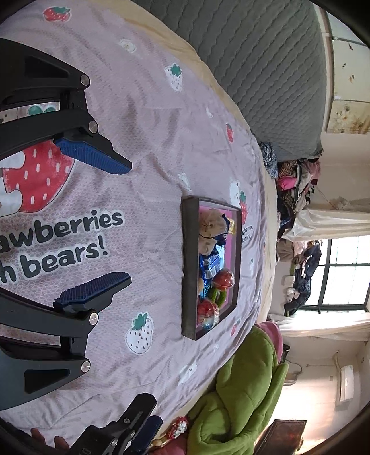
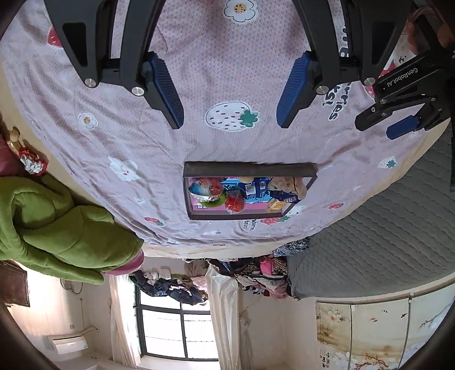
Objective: Organize objects
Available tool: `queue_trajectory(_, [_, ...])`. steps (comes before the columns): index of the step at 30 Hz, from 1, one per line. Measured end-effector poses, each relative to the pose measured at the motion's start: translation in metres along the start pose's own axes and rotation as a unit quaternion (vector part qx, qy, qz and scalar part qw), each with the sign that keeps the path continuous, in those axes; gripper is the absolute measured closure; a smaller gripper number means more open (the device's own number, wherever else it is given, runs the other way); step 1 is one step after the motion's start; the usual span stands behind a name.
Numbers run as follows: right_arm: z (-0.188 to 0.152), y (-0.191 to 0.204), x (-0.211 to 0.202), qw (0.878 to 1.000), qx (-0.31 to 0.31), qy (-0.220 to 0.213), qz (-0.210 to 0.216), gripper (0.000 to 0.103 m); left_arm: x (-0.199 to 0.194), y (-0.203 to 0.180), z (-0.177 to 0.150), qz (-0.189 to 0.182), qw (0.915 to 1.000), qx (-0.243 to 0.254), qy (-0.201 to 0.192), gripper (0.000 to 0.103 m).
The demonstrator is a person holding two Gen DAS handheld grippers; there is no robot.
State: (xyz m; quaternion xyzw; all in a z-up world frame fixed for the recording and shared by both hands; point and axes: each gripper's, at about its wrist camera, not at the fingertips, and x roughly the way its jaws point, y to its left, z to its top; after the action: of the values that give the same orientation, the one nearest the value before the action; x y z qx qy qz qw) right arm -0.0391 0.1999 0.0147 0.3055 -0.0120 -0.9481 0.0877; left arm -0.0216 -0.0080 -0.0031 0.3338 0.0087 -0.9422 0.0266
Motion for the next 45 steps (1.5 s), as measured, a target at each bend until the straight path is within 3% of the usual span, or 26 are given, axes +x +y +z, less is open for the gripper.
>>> queue_trajectory(45, [-0.026, -0.008, 0.032, 0.999, -0.006, 0.034, -0.019, 0.036, 0.023, 0.000, -0.011, -0.001, 1.0000, -0.002, 0.009, 0.030])
